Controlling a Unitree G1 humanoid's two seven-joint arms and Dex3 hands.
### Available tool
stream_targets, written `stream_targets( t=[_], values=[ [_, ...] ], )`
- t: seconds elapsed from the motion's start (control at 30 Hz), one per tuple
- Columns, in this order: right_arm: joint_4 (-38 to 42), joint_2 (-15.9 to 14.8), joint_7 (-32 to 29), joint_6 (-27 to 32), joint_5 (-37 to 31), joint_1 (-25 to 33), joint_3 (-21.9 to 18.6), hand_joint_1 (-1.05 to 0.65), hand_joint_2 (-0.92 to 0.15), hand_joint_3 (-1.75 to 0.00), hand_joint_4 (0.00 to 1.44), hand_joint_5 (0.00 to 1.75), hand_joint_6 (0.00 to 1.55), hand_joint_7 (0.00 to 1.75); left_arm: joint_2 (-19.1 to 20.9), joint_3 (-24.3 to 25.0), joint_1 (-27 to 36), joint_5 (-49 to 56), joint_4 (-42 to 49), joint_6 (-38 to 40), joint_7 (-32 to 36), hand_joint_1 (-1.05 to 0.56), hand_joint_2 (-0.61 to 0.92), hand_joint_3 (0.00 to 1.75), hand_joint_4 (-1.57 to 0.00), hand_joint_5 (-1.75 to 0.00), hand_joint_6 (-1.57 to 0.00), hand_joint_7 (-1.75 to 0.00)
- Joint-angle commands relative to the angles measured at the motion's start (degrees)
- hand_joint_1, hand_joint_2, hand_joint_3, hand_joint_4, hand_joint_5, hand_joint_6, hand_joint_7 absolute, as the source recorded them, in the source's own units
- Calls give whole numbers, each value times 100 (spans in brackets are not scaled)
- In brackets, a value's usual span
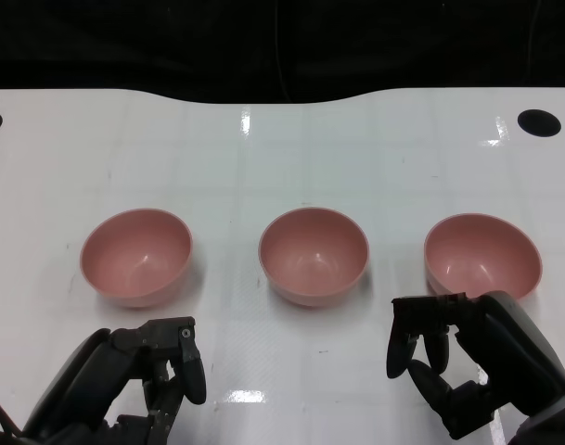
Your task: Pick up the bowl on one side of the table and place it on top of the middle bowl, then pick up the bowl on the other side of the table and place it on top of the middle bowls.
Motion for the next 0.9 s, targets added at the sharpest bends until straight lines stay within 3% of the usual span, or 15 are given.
stream_targets(
  t=[0.03, 0.9],
  values=[
    [-37, -74, 30, 21, 57, -15, -67, -9, -3, -174, 98, 175, 92, 138, 62, 51, -25, -28, 14, 24, 9, -17, 39, 144, -89, -175, -78, -155],
    [-64, -44, -147, 75, -146, -52, -99, -5, -8, -168, 94, 175, 88, 138, 92, 96, -64, -36, -74, 166, -16, -16, 41, 142, -89, -175, -76, -157]
  ],
)
